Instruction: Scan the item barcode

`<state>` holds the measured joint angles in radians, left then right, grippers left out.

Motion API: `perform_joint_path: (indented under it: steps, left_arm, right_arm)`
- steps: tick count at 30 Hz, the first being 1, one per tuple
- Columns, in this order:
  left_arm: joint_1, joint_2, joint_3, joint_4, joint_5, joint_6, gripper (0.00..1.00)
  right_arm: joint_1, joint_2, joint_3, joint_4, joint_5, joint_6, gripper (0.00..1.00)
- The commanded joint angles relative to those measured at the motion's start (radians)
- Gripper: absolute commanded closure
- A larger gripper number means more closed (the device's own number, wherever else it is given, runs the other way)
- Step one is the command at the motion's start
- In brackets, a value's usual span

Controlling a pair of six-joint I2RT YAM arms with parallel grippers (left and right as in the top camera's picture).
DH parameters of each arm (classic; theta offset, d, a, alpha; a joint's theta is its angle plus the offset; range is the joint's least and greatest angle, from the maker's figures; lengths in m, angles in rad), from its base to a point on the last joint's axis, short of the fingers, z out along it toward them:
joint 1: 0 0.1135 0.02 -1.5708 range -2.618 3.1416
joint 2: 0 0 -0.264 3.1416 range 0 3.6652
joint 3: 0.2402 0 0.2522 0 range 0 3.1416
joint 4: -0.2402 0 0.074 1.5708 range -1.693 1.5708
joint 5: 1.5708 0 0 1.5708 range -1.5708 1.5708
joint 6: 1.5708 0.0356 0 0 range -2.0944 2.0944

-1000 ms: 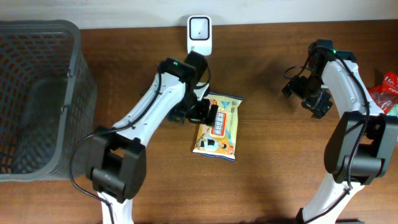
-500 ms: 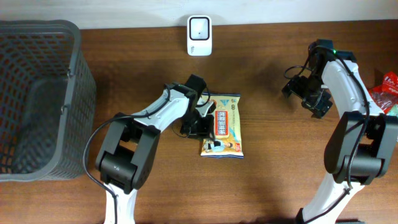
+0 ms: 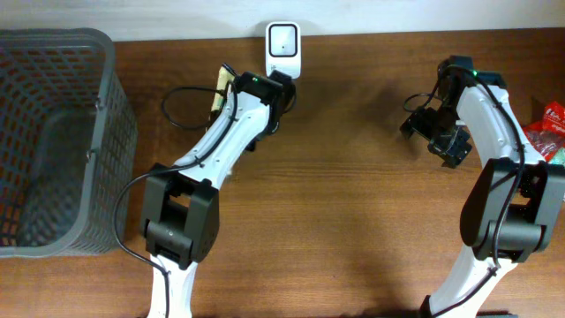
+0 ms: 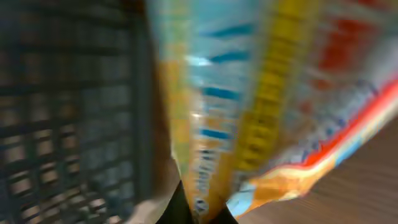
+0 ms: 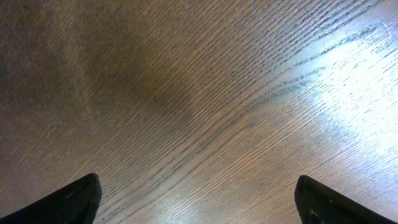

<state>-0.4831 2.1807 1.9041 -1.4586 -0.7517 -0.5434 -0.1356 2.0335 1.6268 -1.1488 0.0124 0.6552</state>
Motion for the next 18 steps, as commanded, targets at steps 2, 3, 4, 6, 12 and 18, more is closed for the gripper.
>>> perform_joint_path:
  steps: [2,3,4,6,12,18]
  left_arm:
    - [0.000,0.007,0.005,-0.031,-0.244,-0.185,1.00]
    - [-0.001,0.016,0.000,-0.031,-0.259,-0.233,1.00]
    - [-0.001,0.026,-0.019,-0.032,-0.311,-0.299,1.00]
    - [-0.001,0.029,-0.069,-0.024,-0.416,-0.432,1.00]
    - [-0.088,0.029,-0.231,0.090,-0.202,-0.433,1.00]
    - [-0.327,0.029,-0.254,0.104,-0.011,-0.431,0.88]
  right_arm:
    - [-0.003,-0.026,0.019,-0.003,-0.002,0.012,0.01]
    - [-0.003,-0.026,0.019,-0.003,-0.002,0.012,0.02]
    - [-0.003,-0.026,0.019,-0.003,-0.002,0.012,0.01]
    - [-0.003,-0.026,0.019,-0.003,-0.002,0.012,0.01]
    - [-0.003,-0.026,0.019,-0.003,-0.002,0.012,0.01]
    - [-0.003,-0.026,0.019,-0.003,-0.001,0.012,0.01]
